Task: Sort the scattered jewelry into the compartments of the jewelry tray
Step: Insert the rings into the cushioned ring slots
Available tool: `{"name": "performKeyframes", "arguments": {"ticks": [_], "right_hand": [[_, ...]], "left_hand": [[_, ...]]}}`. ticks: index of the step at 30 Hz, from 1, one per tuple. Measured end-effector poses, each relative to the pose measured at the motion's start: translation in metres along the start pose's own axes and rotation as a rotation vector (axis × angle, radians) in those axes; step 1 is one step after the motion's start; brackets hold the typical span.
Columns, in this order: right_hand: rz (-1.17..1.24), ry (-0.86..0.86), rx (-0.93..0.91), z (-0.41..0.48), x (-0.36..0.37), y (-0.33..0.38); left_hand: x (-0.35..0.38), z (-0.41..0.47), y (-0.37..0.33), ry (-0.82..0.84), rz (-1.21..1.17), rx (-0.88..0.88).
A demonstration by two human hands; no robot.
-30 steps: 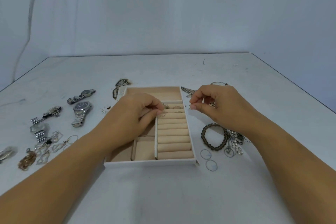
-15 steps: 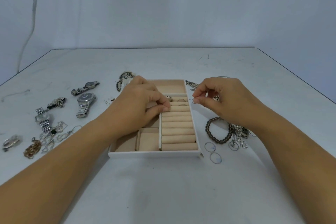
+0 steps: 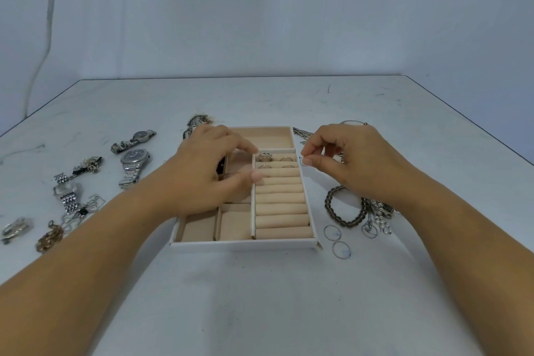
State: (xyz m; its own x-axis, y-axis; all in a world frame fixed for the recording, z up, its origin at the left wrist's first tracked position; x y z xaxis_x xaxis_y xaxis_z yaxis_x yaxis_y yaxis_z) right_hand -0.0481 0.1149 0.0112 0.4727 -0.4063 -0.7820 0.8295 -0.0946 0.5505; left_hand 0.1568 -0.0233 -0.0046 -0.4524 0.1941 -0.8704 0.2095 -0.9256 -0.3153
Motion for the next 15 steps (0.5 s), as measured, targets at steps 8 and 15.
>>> {"name": "performKeyframes", "arguments": {"ticks": [8, 15], "right_hand": [[0.044, 0.025, -0.062, 0.0, 0.016, 0.009], [-0.023, 0.049, -0.098, 0.006, 0.026, 0.015]], "left_hand": [[-0.001, -0.01, 0.002, 0.124, 0.024, -0.001], [0.001, -0.01, 0.006, 0.147, 0.023, -0.006]]}}
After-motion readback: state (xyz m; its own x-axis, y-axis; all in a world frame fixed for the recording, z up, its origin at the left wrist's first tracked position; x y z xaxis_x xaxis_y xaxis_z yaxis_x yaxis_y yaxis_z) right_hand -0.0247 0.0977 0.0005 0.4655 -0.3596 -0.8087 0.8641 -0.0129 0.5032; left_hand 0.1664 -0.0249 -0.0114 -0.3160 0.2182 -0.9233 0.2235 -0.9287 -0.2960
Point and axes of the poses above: each hand's wrist, its own z-axis towards the middle knuckle, its own x-axis out of the palm, y = z × x, the point moved 1 cm from there along z, towards the middle knuckle, and after that the axes turned 8 degrees about x, right-handed, at the moved point
